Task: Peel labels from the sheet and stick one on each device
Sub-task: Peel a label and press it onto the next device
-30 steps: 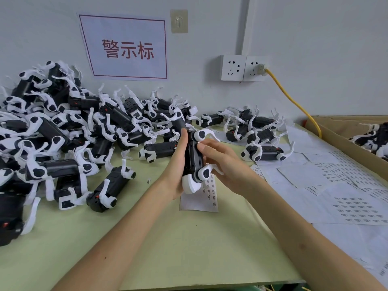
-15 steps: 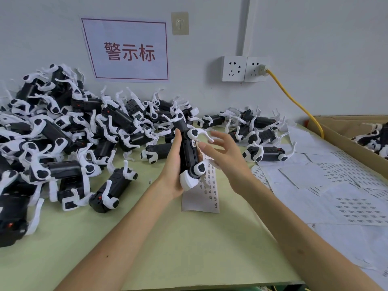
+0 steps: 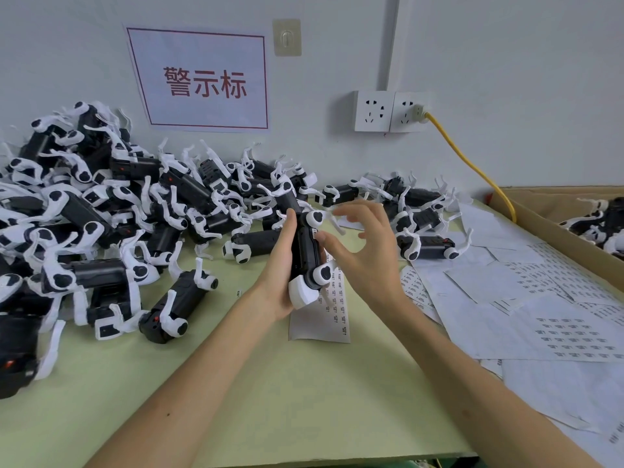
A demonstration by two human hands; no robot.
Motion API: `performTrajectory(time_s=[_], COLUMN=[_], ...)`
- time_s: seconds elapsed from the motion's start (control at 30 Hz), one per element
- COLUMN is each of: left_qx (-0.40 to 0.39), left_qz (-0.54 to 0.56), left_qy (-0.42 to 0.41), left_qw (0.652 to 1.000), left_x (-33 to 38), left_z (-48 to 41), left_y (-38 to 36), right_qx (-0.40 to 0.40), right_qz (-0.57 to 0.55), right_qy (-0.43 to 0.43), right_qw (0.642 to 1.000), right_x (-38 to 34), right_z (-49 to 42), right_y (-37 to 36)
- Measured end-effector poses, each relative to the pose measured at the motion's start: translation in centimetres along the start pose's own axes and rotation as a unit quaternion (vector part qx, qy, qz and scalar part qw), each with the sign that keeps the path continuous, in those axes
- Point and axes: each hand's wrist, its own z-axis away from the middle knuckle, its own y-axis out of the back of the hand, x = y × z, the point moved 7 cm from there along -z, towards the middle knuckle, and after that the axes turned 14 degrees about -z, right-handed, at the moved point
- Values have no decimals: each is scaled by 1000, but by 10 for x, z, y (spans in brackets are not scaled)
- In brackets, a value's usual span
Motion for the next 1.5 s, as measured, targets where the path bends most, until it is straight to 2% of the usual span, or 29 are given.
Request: performTrajectory(time_s=[0.37, 0.8, 0.93, 1.0, 1.1, 1.23, 1.33, 1.5], left_qx=[-8, 9, -51, -97, -118, -106, -137, -125], left_qz=[-33, -9, -11, -26, -52, -69, -50, -51], left_qy=[15, 19, 29, 35, 69, 79, 86, 80], left_qw=[999, 1000, 998, 994, 989, 989, 986, 988], left_x=[0, 0, 2, 2, -2, -1, 2, 4], left_z=[4, -1, 3, 8, 11, 5, 6, 5], left_y=[0, 10, -2, -11, -13, -3, -3, -2], right_qx=[-23, -120, -138, -177, -229, -208, -186, -68], right_qz=[30, -19, -68, -86, -115, -131, -97, 7], right_qy=[35, -40, -78, -87, -136, -159, -153, -172], right_qw=[999, 992, 985, 977, 957, 956, 966, 983], right_x=[6, 5, 1, 1, 8, 15, 17, 32], right_z=[-3, -2, -5, -9, -10, -15, -20, -24], right_y=[2, -5, -3, -3, -2, 6, 12, 31])
